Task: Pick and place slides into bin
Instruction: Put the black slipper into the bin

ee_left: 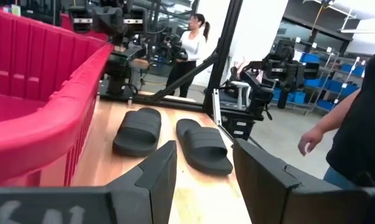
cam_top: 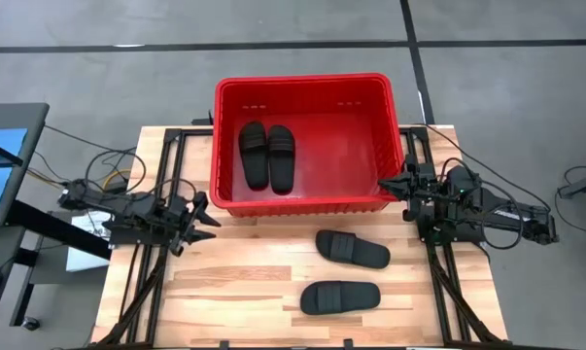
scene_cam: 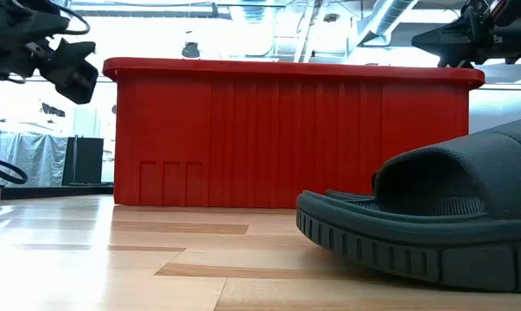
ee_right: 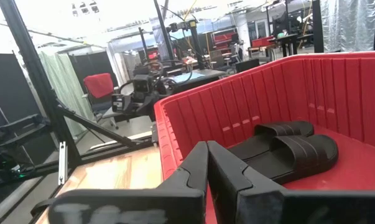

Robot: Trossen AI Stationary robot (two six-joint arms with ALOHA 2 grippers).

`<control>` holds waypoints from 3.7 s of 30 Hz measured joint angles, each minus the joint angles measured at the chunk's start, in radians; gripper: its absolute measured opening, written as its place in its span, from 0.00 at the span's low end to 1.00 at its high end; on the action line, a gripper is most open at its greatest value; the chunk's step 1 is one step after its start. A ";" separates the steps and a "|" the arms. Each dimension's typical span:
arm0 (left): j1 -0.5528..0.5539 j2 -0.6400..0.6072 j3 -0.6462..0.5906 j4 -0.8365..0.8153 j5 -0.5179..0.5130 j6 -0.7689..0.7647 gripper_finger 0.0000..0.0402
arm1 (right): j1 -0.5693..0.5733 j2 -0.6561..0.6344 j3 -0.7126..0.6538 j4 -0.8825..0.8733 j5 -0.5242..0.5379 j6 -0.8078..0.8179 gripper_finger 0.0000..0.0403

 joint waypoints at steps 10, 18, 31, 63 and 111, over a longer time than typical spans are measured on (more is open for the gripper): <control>-0.066 0.003 -0.001 -0.026 -0.043 -0.008 0.37 | 0.000 0.000 0.000 0.000 0.000 0.000 0.00; -0.066 0.003 -0.001 -0.033 -0.004 -0.016 0.37 | 0.000 0.000 0.000 0.000 0.000 0.000 0.00; -0.066 0.003 -0.002 -0.033 -0.007 0.012 0.37 | 0.000 0.000 0.000 0.000 0.000 0.000 0.00; -0.066 0.003 -0.003 -0.034 -0.008 0.030 0.37 | -0.005 0.030 -0.002 0.370 0.055 0.355 0.00; -0.066 0.003 -0.003 -0.034 -0.008 0.030 0.37 | 0.809 0.463 0.597 -0.925 0.057 0.525 0.00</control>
